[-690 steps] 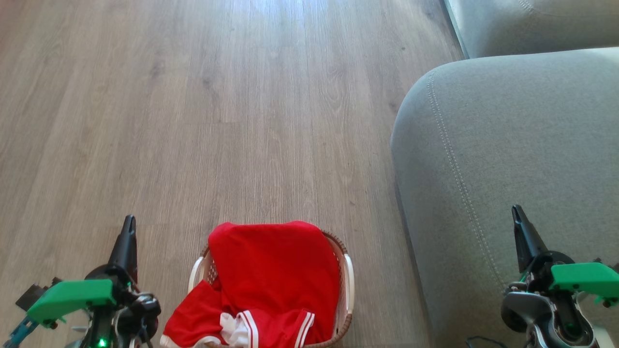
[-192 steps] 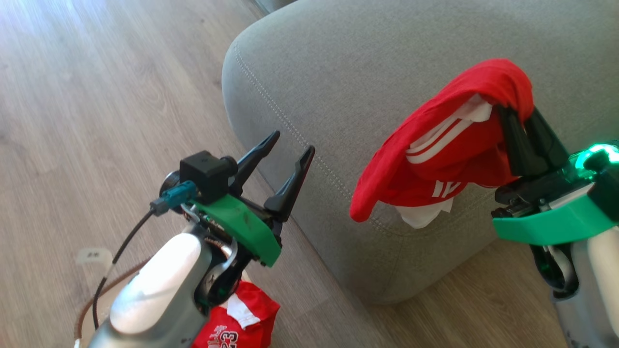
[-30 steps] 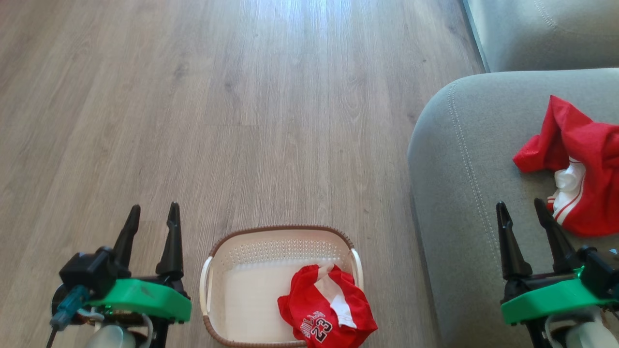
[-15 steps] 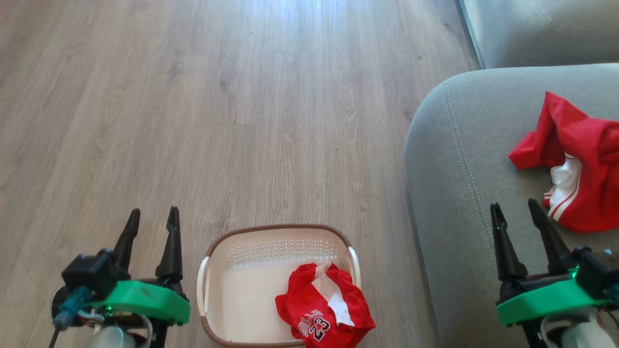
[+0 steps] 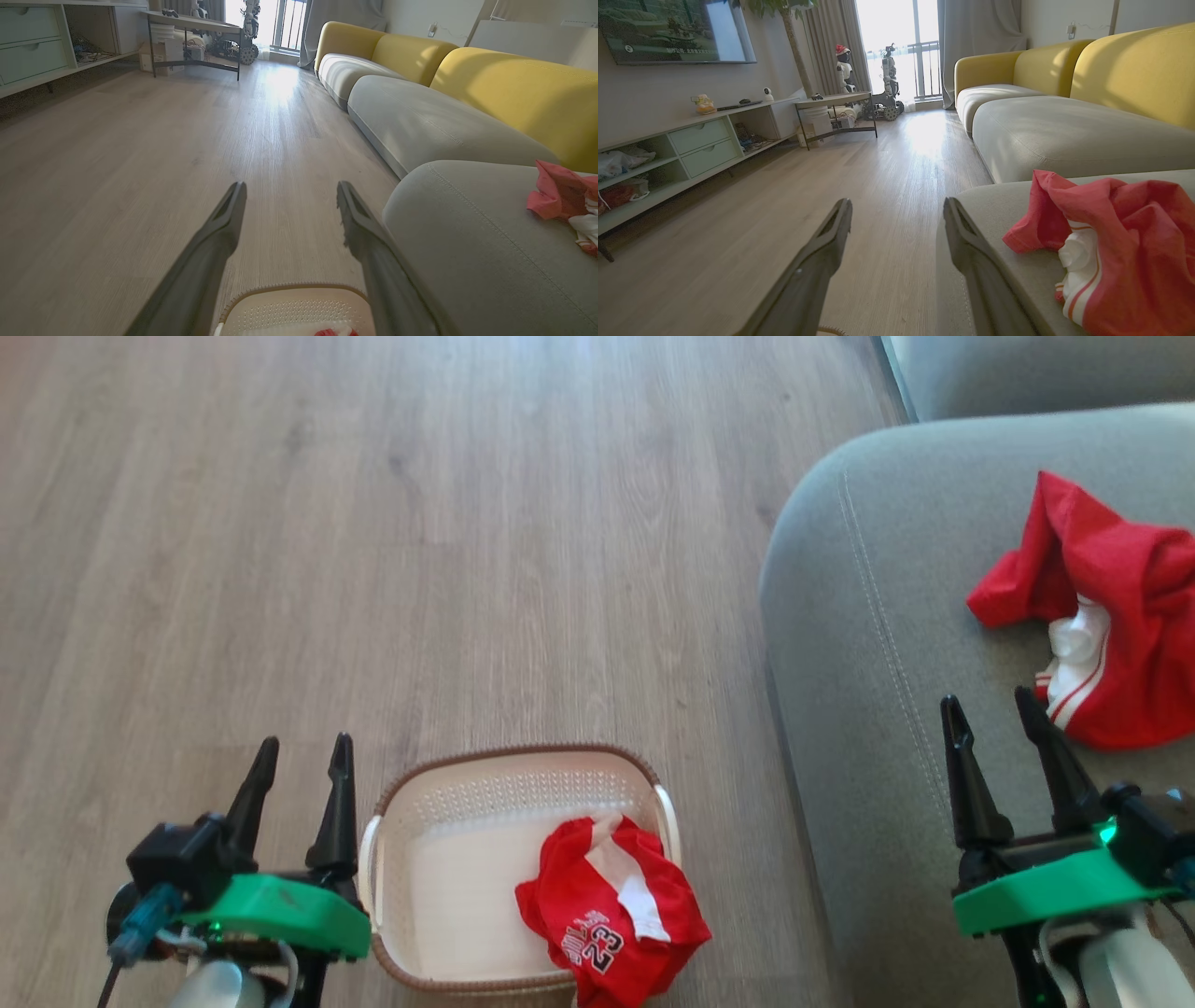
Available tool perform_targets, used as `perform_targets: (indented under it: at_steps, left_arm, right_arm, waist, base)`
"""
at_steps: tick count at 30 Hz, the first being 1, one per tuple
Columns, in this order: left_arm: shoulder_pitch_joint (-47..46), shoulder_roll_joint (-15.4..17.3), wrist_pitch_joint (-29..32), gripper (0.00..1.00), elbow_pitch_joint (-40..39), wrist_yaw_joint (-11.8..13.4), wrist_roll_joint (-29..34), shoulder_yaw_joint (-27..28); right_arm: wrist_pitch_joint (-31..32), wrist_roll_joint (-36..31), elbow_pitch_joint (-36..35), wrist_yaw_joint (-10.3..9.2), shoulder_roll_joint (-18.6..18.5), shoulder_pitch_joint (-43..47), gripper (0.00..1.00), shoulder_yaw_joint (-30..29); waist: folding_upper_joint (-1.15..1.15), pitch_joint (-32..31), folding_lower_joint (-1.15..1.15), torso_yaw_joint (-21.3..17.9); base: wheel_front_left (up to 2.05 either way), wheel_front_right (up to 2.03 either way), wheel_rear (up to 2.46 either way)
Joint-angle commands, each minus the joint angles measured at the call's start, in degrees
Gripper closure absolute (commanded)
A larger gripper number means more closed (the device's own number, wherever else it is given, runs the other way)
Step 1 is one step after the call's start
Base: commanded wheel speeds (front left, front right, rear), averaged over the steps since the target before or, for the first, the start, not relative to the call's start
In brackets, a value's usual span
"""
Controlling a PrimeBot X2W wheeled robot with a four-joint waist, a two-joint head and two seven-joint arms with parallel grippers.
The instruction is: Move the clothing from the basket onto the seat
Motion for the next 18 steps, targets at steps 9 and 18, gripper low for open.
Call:
perform_targets:
  at_steps: [9,18]
  left_arm:
    - [-8.4,0.1,-0.6,0.00,1.7,-2.0,0.5,1.3]
    - [-15.5,-0.9,0.2,0.00,9.8,-5.1,0.6,-1.1]
  right_arm:
    - [-0.7,-0.2,-3.4,-0.01,-1.4,-6.3,0.00,2.0]
    - [-0.7,-0.5,-4.9,-0.01,-0.5,-9.9,0.00,1.8]
  waist:
    - [0.00,7.4,0.00,-3.9]
    - [0.00,14.4,0.00,-6.5]
  base:
    - [0.00,0.00,0.00]
    - [0.00,0.00,0.00]
